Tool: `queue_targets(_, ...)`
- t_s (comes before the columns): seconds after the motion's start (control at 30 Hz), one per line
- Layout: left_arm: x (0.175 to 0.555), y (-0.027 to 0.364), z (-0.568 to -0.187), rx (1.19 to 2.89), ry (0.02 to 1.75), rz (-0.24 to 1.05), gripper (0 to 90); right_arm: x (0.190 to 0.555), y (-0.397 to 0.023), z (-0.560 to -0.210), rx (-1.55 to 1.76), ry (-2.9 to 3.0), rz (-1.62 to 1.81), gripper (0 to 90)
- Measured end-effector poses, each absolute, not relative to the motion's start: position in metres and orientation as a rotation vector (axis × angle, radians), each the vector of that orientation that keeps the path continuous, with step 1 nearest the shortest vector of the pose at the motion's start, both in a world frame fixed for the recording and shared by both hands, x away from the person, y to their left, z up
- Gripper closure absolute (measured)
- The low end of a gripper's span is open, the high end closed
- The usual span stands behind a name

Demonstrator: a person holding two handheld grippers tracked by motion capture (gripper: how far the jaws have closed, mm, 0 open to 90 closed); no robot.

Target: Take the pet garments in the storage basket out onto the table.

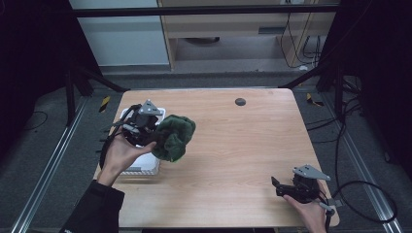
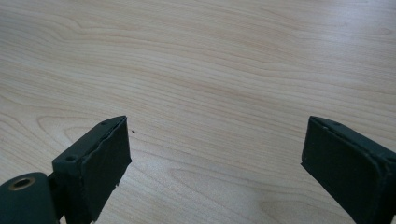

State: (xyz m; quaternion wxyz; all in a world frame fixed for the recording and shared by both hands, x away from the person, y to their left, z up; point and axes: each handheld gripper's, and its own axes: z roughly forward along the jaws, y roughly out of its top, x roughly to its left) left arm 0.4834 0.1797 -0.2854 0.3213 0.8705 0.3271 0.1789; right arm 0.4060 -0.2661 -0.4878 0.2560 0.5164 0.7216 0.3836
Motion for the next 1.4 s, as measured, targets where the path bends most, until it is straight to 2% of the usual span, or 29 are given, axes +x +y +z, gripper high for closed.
queue_targets(0.7, 0.485, 0.143, -0.298, 2.344, 0.778, 0.399, 74.8, 0.406, -0.266, -0.488, 1.391, 1.958, 1.04, 8.0)
queue_targets(1.4, 0.49, 0.111, -0.328, 2.424, 0.718, 0.315, 74.7, 0.406, -0.267, -0.488, 1.391, 1.954, 1.042, 7.8)
